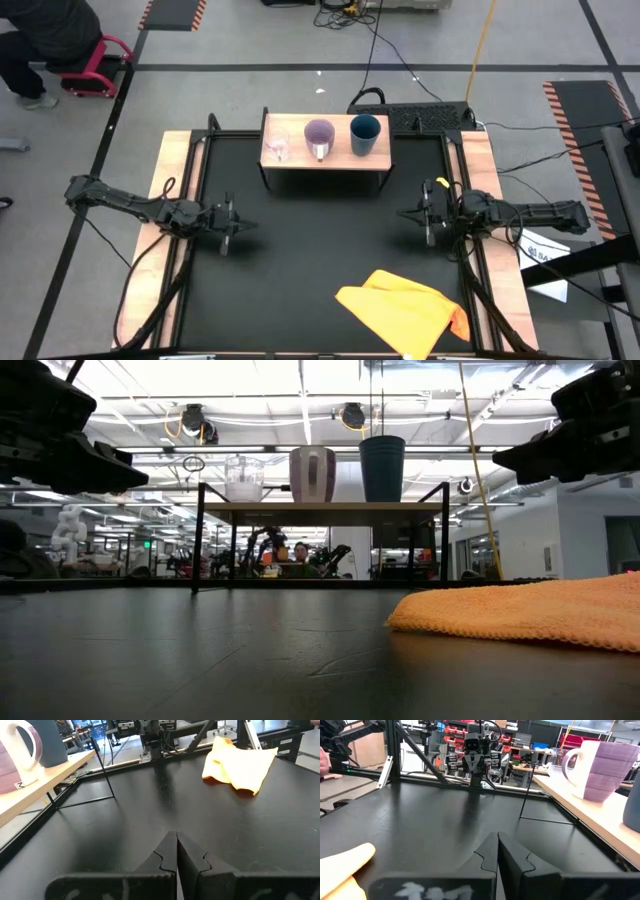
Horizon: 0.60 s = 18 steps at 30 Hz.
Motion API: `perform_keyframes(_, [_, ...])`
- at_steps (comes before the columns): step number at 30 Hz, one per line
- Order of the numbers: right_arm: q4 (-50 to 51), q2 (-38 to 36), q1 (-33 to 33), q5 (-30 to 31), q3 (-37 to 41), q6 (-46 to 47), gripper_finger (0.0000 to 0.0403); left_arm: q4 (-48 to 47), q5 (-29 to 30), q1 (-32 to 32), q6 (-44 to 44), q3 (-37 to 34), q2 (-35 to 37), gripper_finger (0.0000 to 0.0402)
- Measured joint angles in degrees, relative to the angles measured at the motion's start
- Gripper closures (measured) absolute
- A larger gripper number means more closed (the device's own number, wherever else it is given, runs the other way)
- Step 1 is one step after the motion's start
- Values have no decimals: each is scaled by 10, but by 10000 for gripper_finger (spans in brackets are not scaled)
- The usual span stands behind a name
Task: Stack small to large cups/mugs on shelf
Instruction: Return to Home Position
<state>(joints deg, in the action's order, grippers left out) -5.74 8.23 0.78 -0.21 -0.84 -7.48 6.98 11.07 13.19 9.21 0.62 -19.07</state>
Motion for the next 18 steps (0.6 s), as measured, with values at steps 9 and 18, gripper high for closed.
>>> perform_keyframes(9, [0, 0, 0, 0, 0, 8, 403, 0, 0, 0, 0, 0, 0, 398])
perform_keyframes(18, [0, 0, 0, 0, 0, 8, 403, 0, 0, 0, -3, 0, 0, 398])
